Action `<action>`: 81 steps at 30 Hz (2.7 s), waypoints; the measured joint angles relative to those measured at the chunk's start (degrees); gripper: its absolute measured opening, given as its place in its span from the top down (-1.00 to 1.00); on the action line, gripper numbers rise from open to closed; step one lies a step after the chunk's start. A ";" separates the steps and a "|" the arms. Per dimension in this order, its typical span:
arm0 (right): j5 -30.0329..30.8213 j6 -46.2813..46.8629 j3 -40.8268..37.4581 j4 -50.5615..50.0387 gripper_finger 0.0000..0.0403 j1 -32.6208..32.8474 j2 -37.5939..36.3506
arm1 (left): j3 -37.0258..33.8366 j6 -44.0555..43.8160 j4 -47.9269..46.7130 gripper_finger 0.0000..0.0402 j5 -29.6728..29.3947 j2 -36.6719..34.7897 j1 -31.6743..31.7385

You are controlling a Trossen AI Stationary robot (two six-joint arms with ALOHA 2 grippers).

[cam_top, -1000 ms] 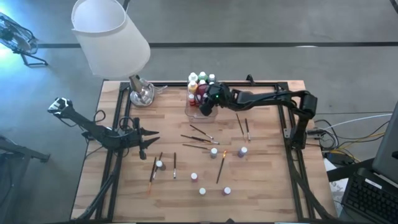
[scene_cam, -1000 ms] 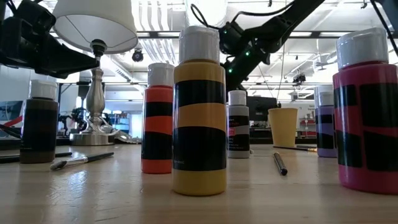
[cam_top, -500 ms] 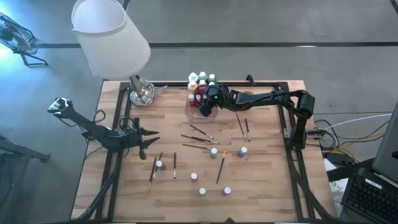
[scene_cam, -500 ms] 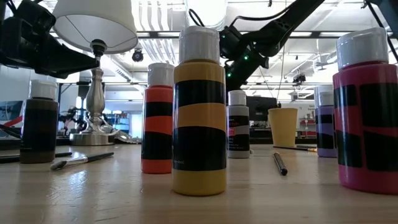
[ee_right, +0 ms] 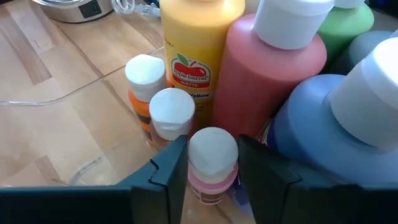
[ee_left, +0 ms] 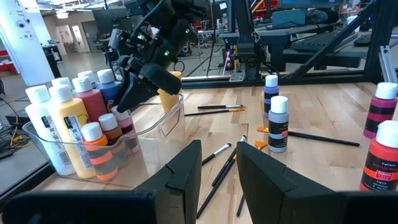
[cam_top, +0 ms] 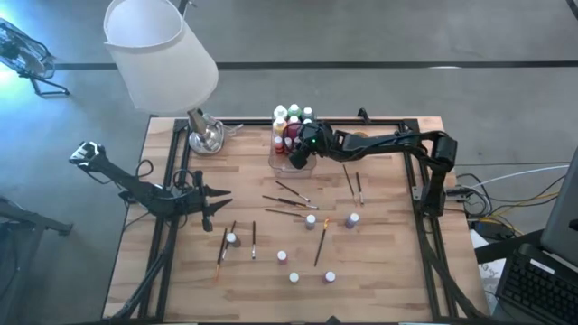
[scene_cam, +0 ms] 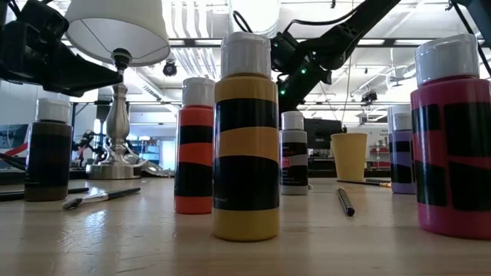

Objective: Pick & Place Paint Supplies
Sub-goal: Put the small pink paint bottle into the bin, then put the small blue paint bottle into the bin

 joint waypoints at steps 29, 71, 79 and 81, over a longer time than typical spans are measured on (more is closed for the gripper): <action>0.03 -3.63 -0.04 -4.06 0.22 2.46 -8.39 | 0.00 -0.01 -0.04 0.46 0.01 -0.01 0.01; 11.49 17.95 -17.85 -43.33 0.71 31.90 -44.34 | 0.00 -0.01 -0.50 0.46 -0.01 0.05 0.00; 11.39 20.06 -21.24 -42.96 0.69 34.83 -51.00 | 0.00 0.00 -1.03 0.46 0.00 0.05 0.00; 10.41 20.19 -21.19 -43.03 0.72 35.74 -52.10 | 0.00 -0.02 -1.03 0.46 -0.01 0.05 0.00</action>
